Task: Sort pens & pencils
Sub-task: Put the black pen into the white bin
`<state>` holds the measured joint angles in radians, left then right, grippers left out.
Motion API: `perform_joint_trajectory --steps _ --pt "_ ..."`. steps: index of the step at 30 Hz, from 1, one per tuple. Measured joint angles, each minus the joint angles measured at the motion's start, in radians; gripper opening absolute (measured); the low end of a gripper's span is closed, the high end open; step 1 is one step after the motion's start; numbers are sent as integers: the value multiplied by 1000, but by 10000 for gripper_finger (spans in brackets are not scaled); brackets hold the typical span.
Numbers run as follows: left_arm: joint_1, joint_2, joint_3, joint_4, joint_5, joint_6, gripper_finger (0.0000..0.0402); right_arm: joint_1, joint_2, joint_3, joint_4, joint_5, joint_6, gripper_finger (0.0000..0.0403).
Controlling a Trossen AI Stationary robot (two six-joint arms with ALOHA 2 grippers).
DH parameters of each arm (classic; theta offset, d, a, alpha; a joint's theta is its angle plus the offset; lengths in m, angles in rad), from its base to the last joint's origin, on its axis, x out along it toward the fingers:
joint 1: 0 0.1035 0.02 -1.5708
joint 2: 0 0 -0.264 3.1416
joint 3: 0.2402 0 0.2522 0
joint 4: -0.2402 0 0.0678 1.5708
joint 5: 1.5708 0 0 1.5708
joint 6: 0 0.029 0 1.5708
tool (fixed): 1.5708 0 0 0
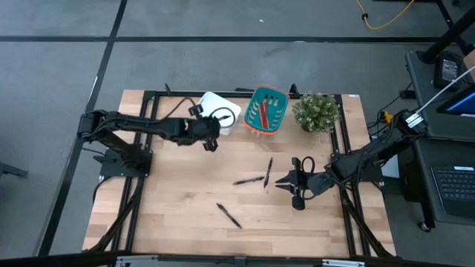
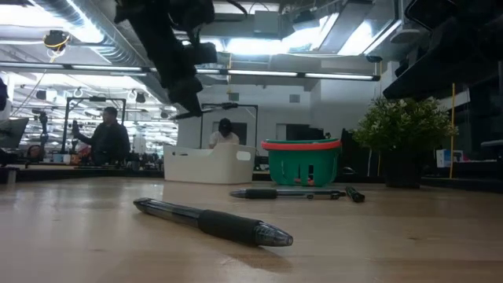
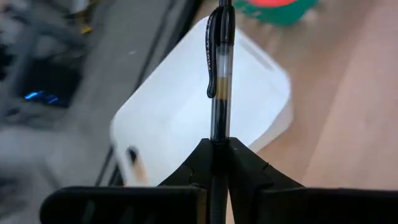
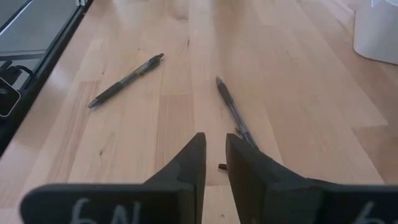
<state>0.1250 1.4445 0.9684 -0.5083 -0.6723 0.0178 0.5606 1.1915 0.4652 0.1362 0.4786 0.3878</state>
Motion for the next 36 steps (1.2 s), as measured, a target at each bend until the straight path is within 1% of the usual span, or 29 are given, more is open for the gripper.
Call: perform_joint_trajectory --steps 4,7,8,12,13,16,22,28,30,33,36 --pt "85 0 0 73 180 144 21 0 0 0 0 0 0 65" --pt "155 -2 0 74 303 229 21 0 0 0 0 0 0 65" --pt "177 -3 0 71 321 249 21 0 0 0 0 0 0 65" --pt "258 -4 0 50 334 319 21 0 0 0 0 0 2 65" --pt "276 -4 0 51 356 333 21 0 0 0 0 0 5 65" --pt "335 -4 0 56 464 367 21 0 0 0 0 0 18 65" --pt "428 1 0 61 588 423 21 0 0 0 0 0 20 65" --pt "474 25 1 148 663 467 21 0 0 0 1 2 -2 65" --pt "481 48 3 164 670 490 21 0 0 0 1 19 -2 65" --pt "495 98 17 146 676 497 21 -1 0 0 1 30 -4 65" --pt "507 152 46 135 710 498 21 -2 0 0 1 30 -5 65"
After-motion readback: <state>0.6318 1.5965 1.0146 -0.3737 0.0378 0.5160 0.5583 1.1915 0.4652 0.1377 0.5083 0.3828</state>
